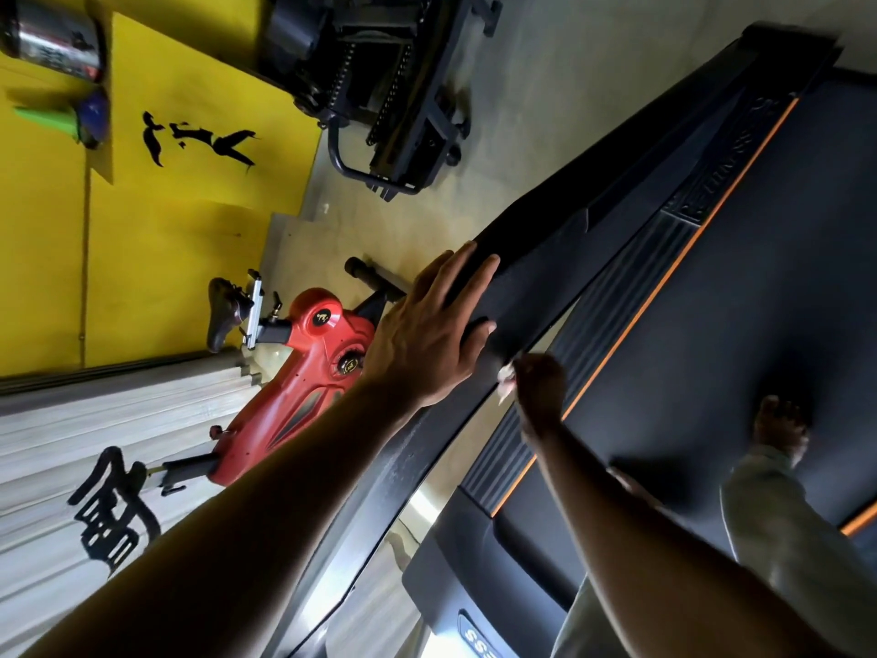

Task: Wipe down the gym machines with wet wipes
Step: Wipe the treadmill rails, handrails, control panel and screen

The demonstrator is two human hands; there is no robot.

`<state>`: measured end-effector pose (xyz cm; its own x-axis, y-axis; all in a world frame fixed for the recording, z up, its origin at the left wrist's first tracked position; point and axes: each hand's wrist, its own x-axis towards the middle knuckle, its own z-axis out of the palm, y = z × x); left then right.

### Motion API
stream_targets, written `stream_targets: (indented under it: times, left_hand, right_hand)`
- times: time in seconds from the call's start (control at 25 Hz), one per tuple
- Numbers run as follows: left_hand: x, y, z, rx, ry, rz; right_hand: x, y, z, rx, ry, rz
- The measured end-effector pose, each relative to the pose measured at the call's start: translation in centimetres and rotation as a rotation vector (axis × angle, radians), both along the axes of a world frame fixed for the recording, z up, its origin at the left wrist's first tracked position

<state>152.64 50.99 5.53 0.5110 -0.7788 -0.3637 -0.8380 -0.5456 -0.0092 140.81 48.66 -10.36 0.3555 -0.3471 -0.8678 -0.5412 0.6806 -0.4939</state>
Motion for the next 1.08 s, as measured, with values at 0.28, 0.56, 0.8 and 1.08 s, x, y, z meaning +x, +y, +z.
stream_targets:
  times: [0.28,0.56,0.8,1.08]
  left_hand:
    - [0.1,0.0,0.1,0.023,0.007,0.009]
    - [0.3,-0.1,0.0,0.034,0.026,0.041]
    - [0.1,-0.1,0.1,0.053,0.027,0.043]
    - [0.1,-0.2,0.1,0.047,0.028,0.052]
  right_hand:
    - [1.2,-0.5,4.0,-0.316,-0.208,-0.029]
    - [4.0,-6.3,-3.1,-0.128,0.075,-0.160]
    - [4.1,-2.1,-1.1,-0.052,-0.013,-0.329]
    - [3.5,-1.3,-3.1,0.082,0.086,-0.228]
